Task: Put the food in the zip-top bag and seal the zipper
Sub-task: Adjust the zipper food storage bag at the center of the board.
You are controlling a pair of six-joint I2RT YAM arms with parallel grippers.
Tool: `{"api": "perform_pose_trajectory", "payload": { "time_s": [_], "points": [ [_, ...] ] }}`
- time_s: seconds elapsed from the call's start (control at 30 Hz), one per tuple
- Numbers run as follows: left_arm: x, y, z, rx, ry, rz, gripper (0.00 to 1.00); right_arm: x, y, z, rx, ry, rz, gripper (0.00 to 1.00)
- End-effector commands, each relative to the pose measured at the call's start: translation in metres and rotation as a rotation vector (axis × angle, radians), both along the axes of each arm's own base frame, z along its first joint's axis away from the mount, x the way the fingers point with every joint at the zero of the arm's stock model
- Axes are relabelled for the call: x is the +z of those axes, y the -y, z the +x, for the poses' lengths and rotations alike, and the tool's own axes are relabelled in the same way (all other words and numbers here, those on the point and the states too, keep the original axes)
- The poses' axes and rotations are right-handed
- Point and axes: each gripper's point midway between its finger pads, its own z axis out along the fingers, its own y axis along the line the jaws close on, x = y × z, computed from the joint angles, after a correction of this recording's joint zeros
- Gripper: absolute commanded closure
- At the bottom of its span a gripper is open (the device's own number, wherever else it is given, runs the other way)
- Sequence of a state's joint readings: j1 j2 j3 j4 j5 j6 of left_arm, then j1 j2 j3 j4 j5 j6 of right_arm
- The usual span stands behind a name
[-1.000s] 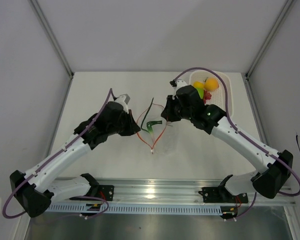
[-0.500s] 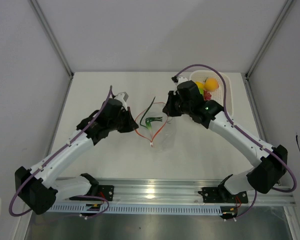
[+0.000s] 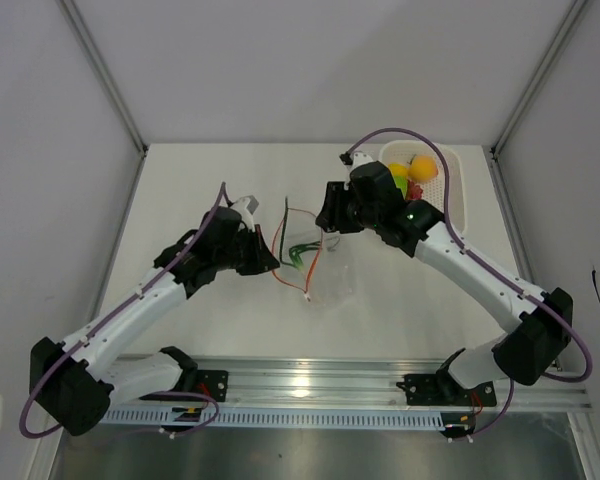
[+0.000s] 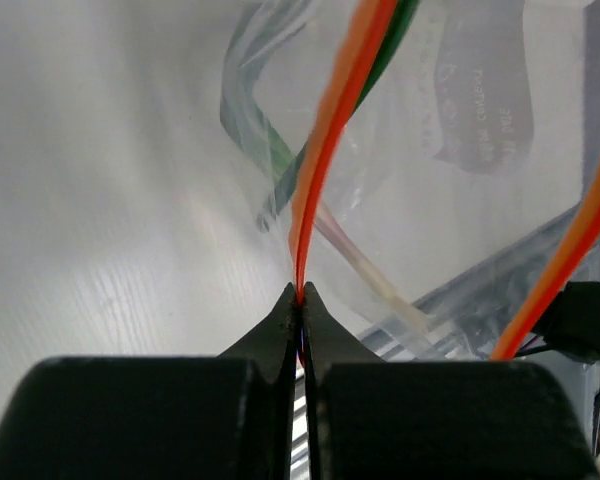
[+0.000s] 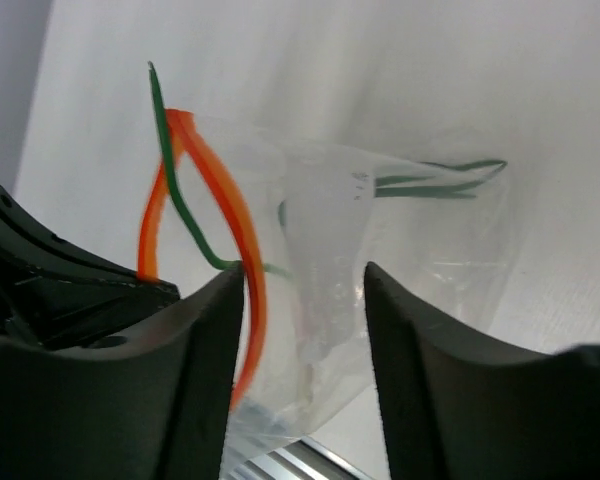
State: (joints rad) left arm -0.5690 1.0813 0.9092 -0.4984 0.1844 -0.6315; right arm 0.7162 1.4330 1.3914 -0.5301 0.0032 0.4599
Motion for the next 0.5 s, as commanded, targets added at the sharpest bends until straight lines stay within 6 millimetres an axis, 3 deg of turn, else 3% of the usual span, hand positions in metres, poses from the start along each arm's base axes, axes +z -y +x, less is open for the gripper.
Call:
{"api": "perform_pose_trajectory", "payload": {
  "time_s": [0.0,0.07,0.13,0.23,0.37,0.4,0.47],
  "points": [
    [0.017,0.002,-0.001,-0.009,0.033,-0.048,0.99,0.015,0.005,0.0,-0.026,0.034,0.004,0.44],
    [0.02,-0.002,-0.001,0.002,0.045,-0.034,0.99,0.028,0.013,-0.002,-0.046,0.055,0.006,0.39],
    [0.022,-0.004,0.0,0.013,0.059,-0.03,0.99,0.047,0.028,-0.003,-0.099,0.1,0.013,0.24],
    [0.025,-0.006,0.001,0.019,0.076,-0.031,0.99,0.062,0.062,-0.003,-0.217,0.124,0.009,0.21],
    [0.028,-0.005,0.001,0.017,0.081,-0.037,0.99,0.034,0.118,0.008,-0.384,0.037,-0.047,0.17],
    [0.03,-0.005,0.001,0.015,0.087,-0.042,0.99,0.017,0.141,0.015,-0.456,-0.007,-0.075,0.17],
    [0.03,-0.005,0.0,0.01,0.086,-0.046,0.99,-0.01,0.165,0.019,-0.537,-0.09,-0.117,0.17]
  ]
}}
